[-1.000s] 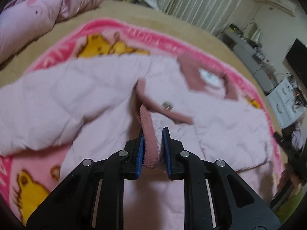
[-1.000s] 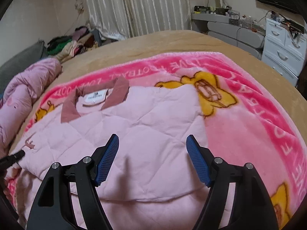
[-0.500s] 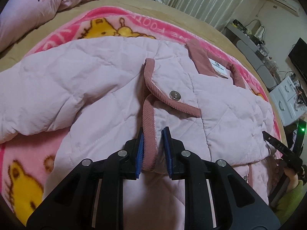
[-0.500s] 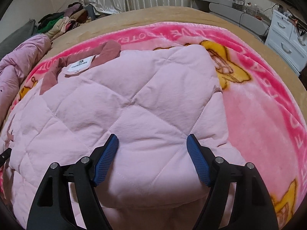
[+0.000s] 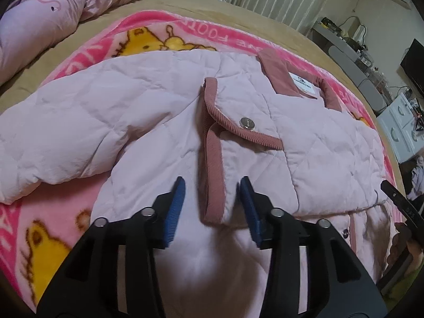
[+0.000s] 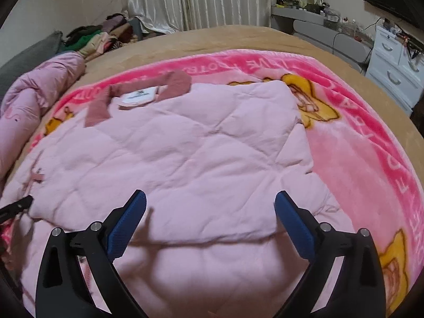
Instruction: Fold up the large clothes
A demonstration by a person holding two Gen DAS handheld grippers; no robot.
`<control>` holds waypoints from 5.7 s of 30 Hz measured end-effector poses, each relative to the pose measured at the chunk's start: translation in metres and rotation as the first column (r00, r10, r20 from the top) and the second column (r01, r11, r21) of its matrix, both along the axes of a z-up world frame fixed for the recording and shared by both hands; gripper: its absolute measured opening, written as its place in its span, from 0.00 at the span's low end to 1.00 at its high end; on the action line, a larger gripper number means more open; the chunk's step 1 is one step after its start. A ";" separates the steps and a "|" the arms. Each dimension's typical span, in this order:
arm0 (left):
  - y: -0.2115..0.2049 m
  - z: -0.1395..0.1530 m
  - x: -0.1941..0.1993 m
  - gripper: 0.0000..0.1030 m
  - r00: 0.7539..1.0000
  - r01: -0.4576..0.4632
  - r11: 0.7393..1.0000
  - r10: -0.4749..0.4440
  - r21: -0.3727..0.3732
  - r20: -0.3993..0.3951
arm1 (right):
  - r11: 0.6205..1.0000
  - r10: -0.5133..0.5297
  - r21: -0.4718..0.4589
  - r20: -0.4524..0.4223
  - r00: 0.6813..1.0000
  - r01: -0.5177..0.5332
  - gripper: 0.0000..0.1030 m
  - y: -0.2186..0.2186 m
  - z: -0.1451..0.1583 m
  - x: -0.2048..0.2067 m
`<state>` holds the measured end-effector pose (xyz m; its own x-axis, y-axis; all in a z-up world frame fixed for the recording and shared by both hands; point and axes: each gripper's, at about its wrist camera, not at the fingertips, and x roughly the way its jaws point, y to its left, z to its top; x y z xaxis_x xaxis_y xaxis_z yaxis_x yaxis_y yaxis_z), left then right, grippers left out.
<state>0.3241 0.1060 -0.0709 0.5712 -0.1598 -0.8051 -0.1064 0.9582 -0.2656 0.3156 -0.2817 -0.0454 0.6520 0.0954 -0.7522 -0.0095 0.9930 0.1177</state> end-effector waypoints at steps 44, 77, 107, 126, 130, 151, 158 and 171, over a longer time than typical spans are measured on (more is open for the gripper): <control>0.110 0.065 -0.075 0.91 0.957 -0.277 0.960 0.279 -0.031 0.076 | 0.956 0.281 0.038 0.164 0.946 -0.291 0.96 0.179 0.084 -0.076; 0.223 0.035 -0.106 0.91 0.851 -0.524 0.840 0.521 -0.141 -0.062 | 0.856 0.501 0.059 0.146 0.853 -0.513 0.96 0.328 0.089 -0.077; 0.298 -0.025 -0.116 0.91 0.701 -0.712 0.677 0.700 -0.184 -0.135 | 0.869 0.478 0.109 0.070 0.875 -0.483 0.96 0.330 0.055 -0.065; 0.314 0.026 -0.145 0.22 0.659 -0.714 0.658 0.747 -0.240 0.089 | 0.930 0.326 0.158 0.063 0.943 -0.332 0.96 0.238 0.050 -0.056; 0.301 0.056 -0.148 0.21 0.658 -0.696 0.677 0.735 -0.239 0.165 | 0.937 0.300 0.167 0.067 0.951 -0.308 0.96 0.222 0.049 -0.058; 0.162 0.182 -0.151 0.14 0.705 -0.517 0.850 0.490 -0.101 0.512 | 0.961 0.151 0.221 0.084 0.985 -0.167 0.96 0.108 0.055 -0.074; 0.108 0.195 -0.146 0.13 0.749 -0.432 0.901 0.382 -0.039 0.542 | 0.959 0.104 0.255 0.083 0.991 -0.122 0.96 0.068 0.053 -0.080; 0.005 0.211 -0.114 0.13 0.807 -0.270 0.958 0.169 0.099 0.566 | 0.933 0.043 0.351 0.094 0.995 -0.073 0.96 0.012 0.053 -0.081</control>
